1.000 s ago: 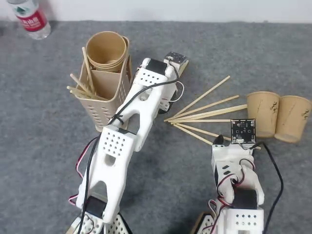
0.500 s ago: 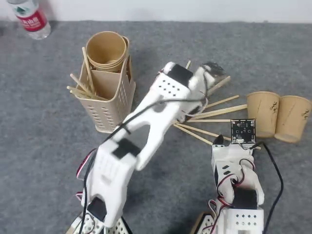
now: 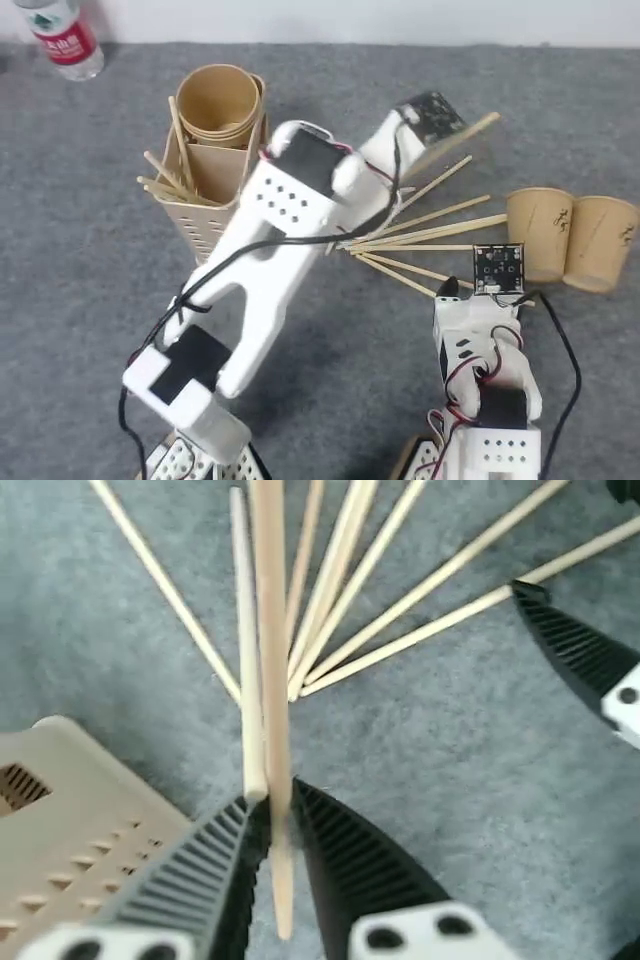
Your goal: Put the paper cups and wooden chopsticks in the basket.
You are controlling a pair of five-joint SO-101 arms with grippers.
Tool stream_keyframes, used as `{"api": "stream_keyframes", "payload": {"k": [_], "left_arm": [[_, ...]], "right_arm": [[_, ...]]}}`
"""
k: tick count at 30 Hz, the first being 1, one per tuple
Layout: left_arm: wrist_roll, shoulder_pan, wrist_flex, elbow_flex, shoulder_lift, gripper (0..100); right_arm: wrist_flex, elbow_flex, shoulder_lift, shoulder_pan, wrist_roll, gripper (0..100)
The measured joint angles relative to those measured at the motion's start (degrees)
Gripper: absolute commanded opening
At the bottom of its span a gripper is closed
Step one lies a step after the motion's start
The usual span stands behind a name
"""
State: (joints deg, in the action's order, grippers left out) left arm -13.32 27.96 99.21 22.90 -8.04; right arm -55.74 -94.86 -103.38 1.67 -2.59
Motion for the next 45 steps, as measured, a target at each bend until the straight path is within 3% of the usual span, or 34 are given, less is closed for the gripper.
{"api": "stream_keyframes", "payload": {"k": [7, 23, 28, 30, 34, 39, 45], "left_arm": [[-1.7, -2.9, 0.0, -2.9, 2.9, 1], [-3.0, -4.3, -4.5, -2.9, 30.1, 1], [4.7, -15.4, -14.0, -5.0, 36.7, 1], [8.6, -19.5, -17.5, -9.3, 40.6, 1], [9.9, -21.7, -24.5, -24.1, 52.2, 1], [12.1, -28.2, -42.5, -46.1, 68.3, 2], [19.0, -35.4, -64.1, -66.4, 69.2, 2]], "right_arm": [[0.0, 0.0, 0.0, 0.0, 0.0, 28.4], [0.0, 0.0, 0.0, 0.0, 0.0, 28.4], [0.0, 0.0, 0.0, 0.0, 0.0, 28.4], [0.0, 0.0, 0.0, 0.0, 0.0, 28.4], [0.0, 0.0, 0.0, 0.0, 0.0, 28.4], [0.0, -0.2, 0.0, 0.0, 0.0, 28.4], [0.0, -0.4, 0.0, 0.0, 0.0, 28.4]]}}
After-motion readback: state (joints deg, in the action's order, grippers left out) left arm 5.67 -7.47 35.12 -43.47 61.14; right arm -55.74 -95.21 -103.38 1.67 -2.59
